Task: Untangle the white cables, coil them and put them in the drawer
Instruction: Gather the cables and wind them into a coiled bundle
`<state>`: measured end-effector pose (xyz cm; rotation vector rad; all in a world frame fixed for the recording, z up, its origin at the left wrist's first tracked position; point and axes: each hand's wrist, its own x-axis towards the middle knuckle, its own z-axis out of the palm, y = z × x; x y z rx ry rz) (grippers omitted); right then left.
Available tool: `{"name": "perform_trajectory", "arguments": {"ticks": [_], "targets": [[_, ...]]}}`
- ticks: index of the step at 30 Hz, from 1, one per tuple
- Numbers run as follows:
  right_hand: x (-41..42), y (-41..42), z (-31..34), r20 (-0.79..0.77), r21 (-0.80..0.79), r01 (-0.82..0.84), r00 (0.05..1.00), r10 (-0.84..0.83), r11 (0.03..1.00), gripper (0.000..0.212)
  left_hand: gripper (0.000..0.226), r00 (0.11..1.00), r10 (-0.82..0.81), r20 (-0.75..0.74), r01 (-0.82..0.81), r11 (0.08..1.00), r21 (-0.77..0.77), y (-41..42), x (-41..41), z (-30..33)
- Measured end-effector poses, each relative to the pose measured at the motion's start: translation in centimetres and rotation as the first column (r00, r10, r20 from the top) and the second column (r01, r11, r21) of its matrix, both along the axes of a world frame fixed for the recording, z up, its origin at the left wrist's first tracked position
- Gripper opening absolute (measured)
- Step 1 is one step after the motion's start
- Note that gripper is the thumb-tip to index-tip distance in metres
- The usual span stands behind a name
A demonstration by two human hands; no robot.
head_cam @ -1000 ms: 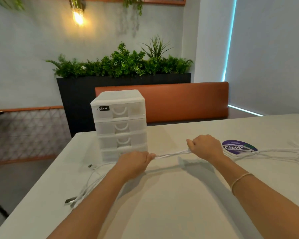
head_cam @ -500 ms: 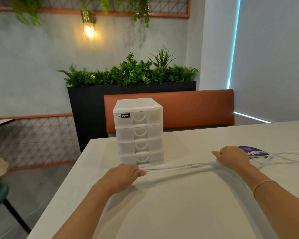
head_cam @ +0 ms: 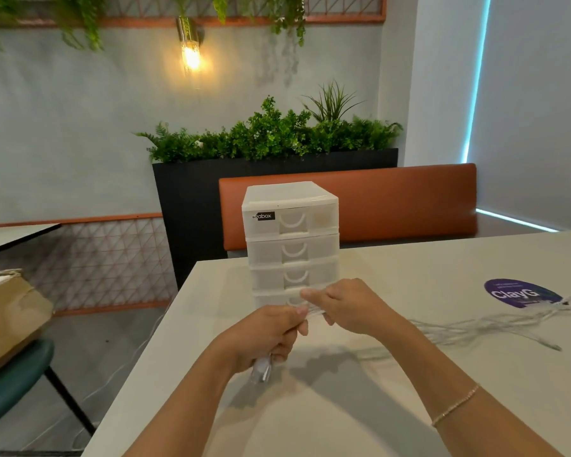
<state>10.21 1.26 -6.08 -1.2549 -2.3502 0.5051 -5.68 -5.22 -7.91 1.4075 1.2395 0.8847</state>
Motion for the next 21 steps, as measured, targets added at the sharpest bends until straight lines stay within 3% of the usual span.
{"name": "perform_trajectory", "arguments": {"ticks": [3, 7, 13, 17, 21], "targets": [[0.6, 0.6, -0.1, -0.073, 0.154, 0.076, 0.995, -0.065, 0.985, 0.063, 0.027, 0.984, -0.102, 0.144, 0.107, 0.994, -0.025, -0.4, 0.6, -0.1], [1.5, 0.8, 0.0, -0.162, 0.177, 0.095, 0.984, -0.066, 0.980, 0.065, 0.019, 0.953, -0.171, 0.252, 0.187, 0.981, -0.044, -0.7, 1.0, -0.2], [1.9, 1.4, -0.4, -0.272, 0.139, 0.144, 0.957, -0.102, 0.980, 0.062, 0.021, 0.939, -0.201, 0.280, 0.229, 0.971, -0.068, -1.1, 2.4, 0.1], [2.3, 1.1, -0.1, -0.297, 0.105, 0.134, 0.950, -0.097, 0.985, 0.043, 0.016, 0.925, -0.047, 0.376, 0.085, 0.993, -0.085, -0.9, 4.0, -0.1], [3.2, -0.3, 0.5, -0.295, 0.236, 0.175, 0.950, -0.101, 0.956, 0.025, 0.019, 0.769, 0.125, 0.627, -0.024, 0.986, -0.168, -0.4, 4.4, 0.1]]}}
